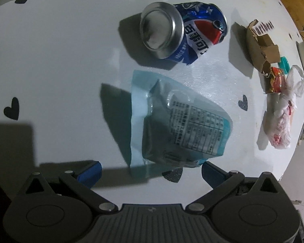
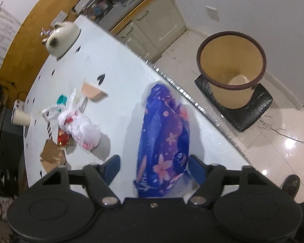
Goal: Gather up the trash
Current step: 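Close the left tool on the teal wrapper while the right tool grasps the blue floral bag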
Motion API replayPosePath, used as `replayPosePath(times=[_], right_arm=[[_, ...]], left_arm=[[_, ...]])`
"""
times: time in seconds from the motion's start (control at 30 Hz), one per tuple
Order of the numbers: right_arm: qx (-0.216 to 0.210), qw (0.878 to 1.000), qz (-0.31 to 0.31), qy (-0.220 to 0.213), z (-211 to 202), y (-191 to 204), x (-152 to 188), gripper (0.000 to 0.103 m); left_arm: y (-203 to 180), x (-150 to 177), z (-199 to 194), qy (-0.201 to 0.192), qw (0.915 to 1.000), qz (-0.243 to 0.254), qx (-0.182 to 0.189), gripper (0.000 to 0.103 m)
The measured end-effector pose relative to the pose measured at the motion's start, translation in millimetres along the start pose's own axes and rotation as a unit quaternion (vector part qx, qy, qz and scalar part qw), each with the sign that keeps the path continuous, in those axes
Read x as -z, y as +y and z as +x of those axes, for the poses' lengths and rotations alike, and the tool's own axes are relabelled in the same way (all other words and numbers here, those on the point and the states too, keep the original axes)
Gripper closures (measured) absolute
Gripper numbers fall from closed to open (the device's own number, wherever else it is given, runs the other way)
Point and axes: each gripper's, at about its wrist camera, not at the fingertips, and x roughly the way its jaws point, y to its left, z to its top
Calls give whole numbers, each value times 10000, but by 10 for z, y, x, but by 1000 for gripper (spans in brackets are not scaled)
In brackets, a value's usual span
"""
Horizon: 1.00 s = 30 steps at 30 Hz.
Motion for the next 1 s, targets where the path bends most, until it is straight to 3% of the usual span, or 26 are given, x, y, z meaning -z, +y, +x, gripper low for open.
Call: replayPosePath(times=[0.03, 0.17, 0.23, 0.43, 0.5, 0.6, 0.7, 0.83, 0.87, 0.9, 0.93, 1.0], right_arm=[[-114, 9998, -142, 65, 27, 14, 12, 54], [-167, 9954, -932, 158, 8, 105, 60, 72], [-179, 9914, -1281, 182, -27, 125, 76, 91], [-218, 9805, -1937, 232, -163, 75, 154, 96], [-222, 9767, -2118, 253, -213, 57, 199, 96], [-196, 9740, -2244, 238, -256, 42, 258, 96], [-87, 9733, -2285, 183, -296, 26, 283, 96], [-35, 9722, -2326, 267, -277, 19, 300, 96], [-82, 9722, -2322, 293, -276, 20, 303, 96], [-103, 9719, -2331, 297, -283, 20, 309, 96], [-94, 9713, -2360, 289, -291, 26, 317, 97], [-107, 9701, -2409, 277, -309, 34, 330, 97]], left_arm=[[-2, -1, 5, -15, 10000, 34, 16, 2], [-52, 5, -14, -187, 9996, 213, -51, 8], [-103, -3, -27, -324, 9988, 373, -39, 16], [-207, 0, -65, -545, 9941, 941, 16, 57], [-223, 13, -59, -554, 9930, 1044, 37, 78], [-247, 28, -18, -511, 9921, 1146, 70, 92], [-233, 47, -12, -537, 9903, 1276, 101, 98], [-186, 45, -76, -513, 9868, 1515, 270, 96], [-185, 44, -114, -516, 9854, 1586, 350, 86], [-174, 49, -173, -557, 9843, 1628, 399, 65], [-164, 57, -249, -631, 9830, 1657, 477, 54], [-129, 51, -395, -710, 9820, 1621, 656, 20]])
